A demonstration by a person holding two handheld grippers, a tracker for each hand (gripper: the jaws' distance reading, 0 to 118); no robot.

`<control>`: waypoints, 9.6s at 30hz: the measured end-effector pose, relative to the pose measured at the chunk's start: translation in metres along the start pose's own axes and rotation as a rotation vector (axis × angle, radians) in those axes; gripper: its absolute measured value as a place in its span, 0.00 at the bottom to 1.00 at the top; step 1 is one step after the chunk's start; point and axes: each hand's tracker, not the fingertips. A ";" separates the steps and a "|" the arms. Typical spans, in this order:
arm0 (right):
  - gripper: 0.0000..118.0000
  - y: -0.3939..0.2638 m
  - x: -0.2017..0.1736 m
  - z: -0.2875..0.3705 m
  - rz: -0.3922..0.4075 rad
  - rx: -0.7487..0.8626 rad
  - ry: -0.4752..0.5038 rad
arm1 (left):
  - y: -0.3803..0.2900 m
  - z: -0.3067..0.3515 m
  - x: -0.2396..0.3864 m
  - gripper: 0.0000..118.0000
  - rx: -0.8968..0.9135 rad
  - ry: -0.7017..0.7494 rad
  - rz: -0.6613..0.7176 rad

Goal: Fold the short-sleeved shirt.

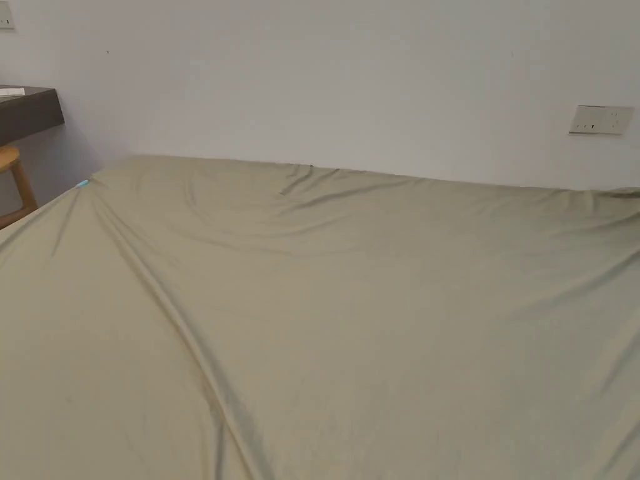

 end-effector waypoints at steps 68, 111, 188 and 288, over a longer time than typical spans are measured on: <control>0.01 -0.035 0.030 -0.001 -0.160 -0.066 -0.003 | -0.094 -0.032 0.119 0.00 -0.105 0.346 -0.293; 0.01 -0.026 -0.012 -0.014 -0.025 -0.139 0.060 | -0.039 -0.022 0.039 0.49 -0.040 -0.108 -0.209; 0.01 -0.032 -0.052 -0.053 -0.002 -0.205 0.329 | -0.138 -0.043 0.236 0.00 -0.158 -0.127 -0.491; 0.01 0.057 -0.073 0.035 0.305 0.448 0.053 | -0.055 0.109 0.269 0.00 0.951 0.367 -0.795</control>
